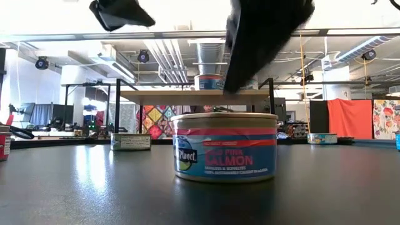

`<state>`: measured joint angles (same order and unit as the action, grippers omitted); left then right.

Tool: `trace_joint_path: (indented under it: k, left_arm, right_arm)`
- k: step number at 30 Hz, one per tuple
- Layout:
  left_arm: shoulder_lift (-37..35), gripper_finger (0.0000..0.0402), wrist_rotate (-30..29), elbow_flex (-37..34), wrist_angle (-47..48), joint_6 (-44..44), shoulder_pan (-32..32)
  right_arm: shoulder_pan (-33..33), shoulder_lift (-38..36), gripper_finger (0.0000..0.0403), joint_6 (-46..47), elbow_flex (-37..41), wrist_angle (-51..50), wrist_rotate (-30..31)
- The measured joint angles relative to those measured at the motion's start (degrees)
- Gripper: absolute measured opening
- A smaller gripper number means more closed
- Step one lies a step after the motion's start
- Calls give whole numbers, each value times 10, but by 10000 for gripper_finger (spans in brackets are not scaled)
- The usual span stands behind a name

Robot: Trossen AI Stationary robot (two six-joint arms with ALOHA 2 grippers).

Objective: Stack canned seafood by type on shelf
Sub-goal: Stack the top pink center tuna can on top of the pink tuna can on the shelf

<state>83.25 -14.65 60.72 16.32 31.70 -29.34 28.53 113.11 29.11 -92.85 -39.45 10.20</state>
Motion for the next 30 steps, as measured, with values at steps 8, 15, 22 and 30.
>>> trace_joint_path:
  k: [8,15,22,30]
  left_arm:
    - [17,367,-43,4,-35,22,-35]
    - [33,391,-107,2,31,23,-37]
    - [103,400,-39,-5,34,-45,-35]
    - [228,400,28,-2,-55,-144,-19]
  right_arm:
    - [62,-25,13,95,5,-40,60]
    - [82,2,13,149,22,-51,63]
    - [71,10,13,147,46,-51,114]
    - [26,14,13,87,59,-43,112]
